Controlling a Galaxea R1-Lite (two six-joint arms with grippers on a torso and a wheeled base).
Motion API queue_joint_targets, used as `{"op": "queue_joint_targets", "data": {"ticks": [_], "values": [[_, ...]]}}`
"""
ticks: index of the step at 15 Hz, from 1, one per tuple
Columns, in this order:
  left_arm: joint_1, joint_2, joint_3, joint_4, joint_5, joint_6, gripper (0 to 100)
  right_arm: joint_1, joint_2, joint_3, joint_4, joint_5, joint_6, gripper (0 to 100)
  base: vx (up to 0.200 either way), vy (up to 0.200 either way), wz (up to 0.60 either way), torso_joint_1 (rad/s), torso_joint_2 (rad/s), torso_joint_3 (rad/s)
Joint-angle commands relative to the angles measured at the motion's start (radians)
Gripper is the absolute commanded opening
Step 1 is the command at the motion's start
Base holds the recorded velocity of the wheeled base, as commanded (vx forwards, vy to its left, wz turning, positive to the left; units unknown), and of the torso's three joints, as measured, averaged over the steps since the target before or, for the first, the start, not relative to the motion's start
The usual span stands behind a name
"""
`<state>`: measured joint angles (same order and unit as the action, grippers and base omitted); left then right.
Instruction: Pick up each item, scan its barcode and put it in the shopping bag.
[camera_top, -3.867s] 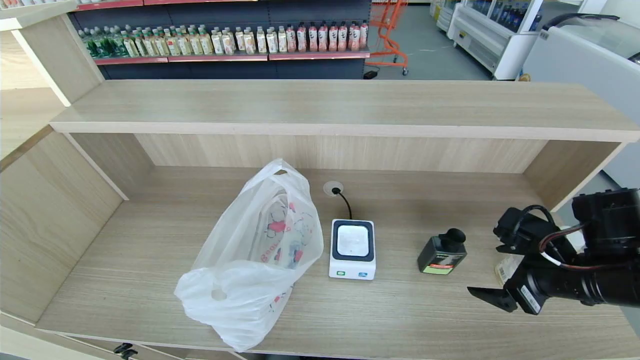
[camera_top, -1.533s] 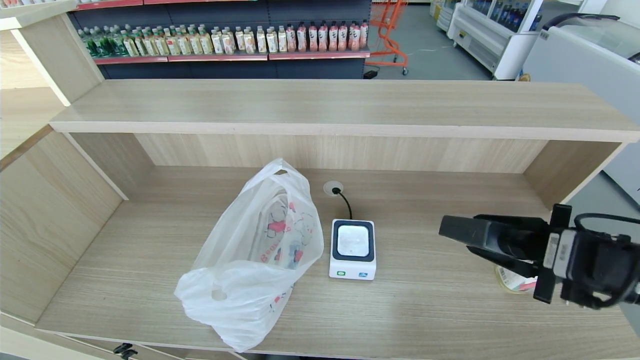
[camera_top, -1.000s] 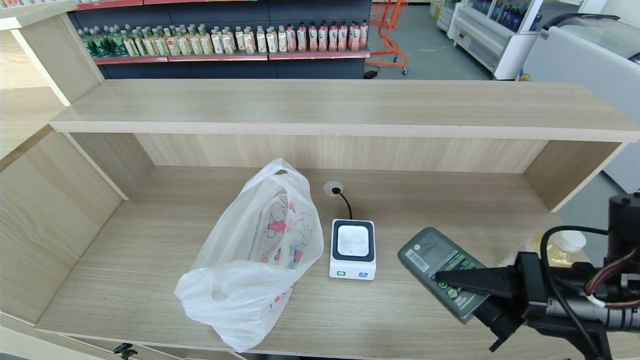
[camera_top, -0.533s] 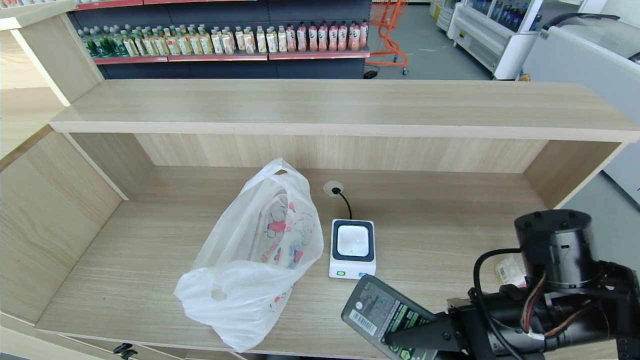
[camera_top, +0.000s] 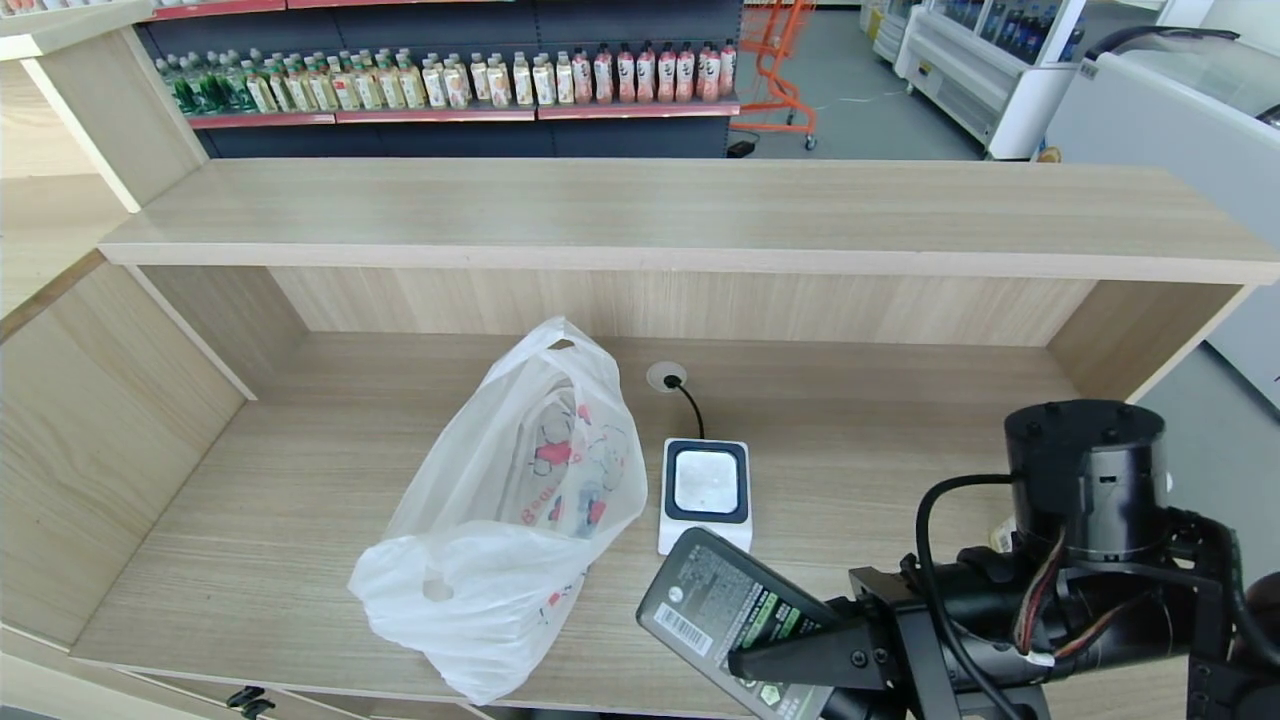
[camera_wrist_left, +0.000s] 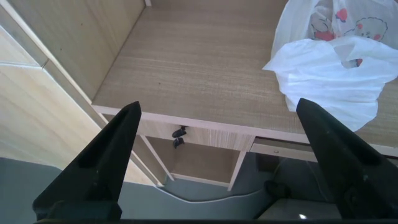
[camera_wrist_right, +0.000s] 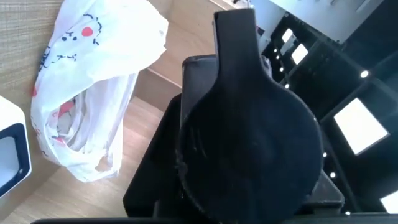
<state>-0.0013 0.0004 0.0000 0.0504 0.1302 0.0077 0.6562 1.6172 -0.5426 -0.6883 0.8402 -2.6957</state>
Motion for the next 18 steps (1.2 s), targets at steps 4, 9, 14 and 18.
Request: {"op": "queue_joint_targets", "data": {"ticks": [4,9,14,18], "values": [[0.0,0.0,0.0,0.0,0.0,0.0,100,0.0,-0.011,0.001,-0.002,0.002,-0.003,0,0.0,0.0,0.0,0.0,0.0,0.0],[0.0,0.0,0.0,0.0,0.0,0.0,100,-0.003,-0.05,0.019,-0.002,0.007,-0.01,0,0.0,0.0,0.0,0.0,0.0,0.0],[0.0,0.0,0.0,0.0,0.0,0.0,100,-0.02,-0.122,0.009,0.003,0.003,0.172,0,0.0,0.0,0.0,0.0,0.0,0.0],[0.0,0.0,0.0,0.0,0.0,0.0,100,-0.055,-0.372,0.018,-0.027,-0.351,1.071,0,0.0,0.0,0.0,0.0,0.0,0.0]]}}
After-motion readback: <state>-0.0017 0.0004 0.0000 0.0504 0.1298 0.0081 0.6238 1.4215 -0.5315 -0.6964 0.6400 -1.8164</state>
